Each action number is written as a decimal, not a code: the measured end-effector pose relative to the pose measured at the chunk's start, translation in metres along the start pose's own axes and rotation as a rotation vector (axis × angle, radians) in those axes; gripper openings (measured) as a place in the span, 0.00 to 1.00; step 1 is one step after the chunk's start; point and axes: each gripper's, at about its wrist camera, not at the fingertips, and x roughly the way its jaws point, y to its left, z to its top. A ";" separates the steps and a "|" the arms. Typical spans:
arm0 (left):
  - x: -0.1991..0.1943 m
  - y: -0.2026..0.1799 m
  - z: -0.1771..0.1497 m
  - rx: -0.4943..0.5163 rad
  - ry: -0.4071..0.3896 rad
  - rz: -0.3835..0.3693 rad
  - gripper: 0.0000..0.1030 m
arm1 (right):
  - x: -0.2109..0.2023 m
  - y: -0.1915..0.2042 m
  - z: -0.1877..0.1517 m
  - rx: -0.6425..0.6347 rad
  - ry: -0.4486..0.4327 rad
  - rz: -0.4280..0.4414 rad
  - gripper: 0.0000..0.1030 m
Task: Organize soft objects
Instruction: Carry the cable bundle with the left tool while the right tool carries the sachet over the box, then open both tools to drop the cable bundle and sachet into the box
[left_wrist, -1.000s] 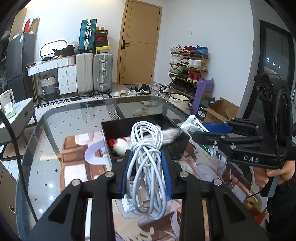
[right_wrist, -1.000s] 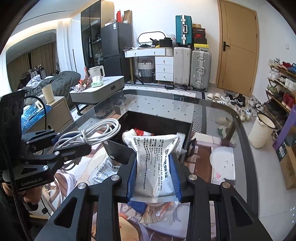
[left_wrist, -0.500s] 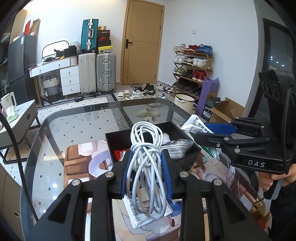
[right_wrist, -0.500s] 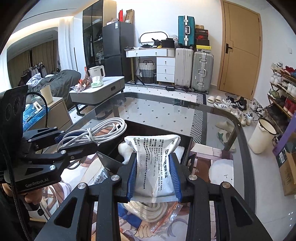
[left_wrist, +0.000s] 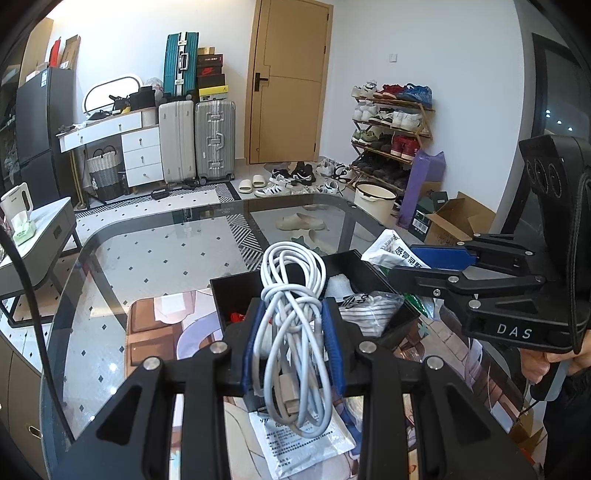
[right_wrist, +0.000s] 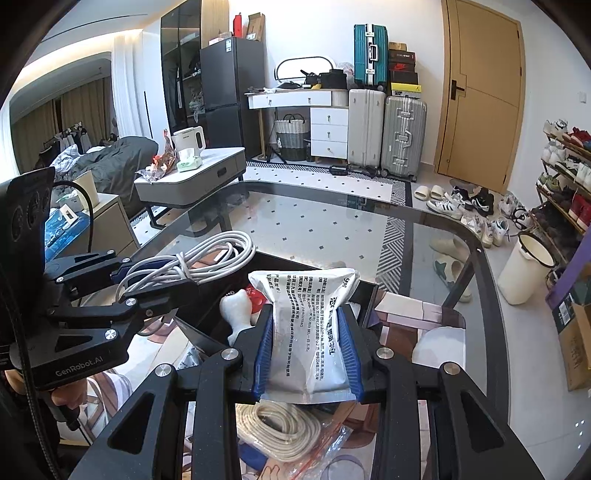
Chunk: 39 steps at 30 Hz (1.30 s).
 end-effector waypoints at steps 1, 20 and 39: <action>0.002 0.000 0.001 -0.001 0.002 0.001 0.29 | 0.003 0.000 0.001 -0.002 0.004 0.000 0.33; 0.039 0.000 -0.003 -0.019 0.063 0.006 0.29 | 0.050 -0.001 0.009 -0.023 0.063 0.005 0.33; 0.046 -0.002 0.000 0.003 0.093 -0.003 0.32 | 0.057 -0.012 0.008 -0.016 0.060 -0.002 0.48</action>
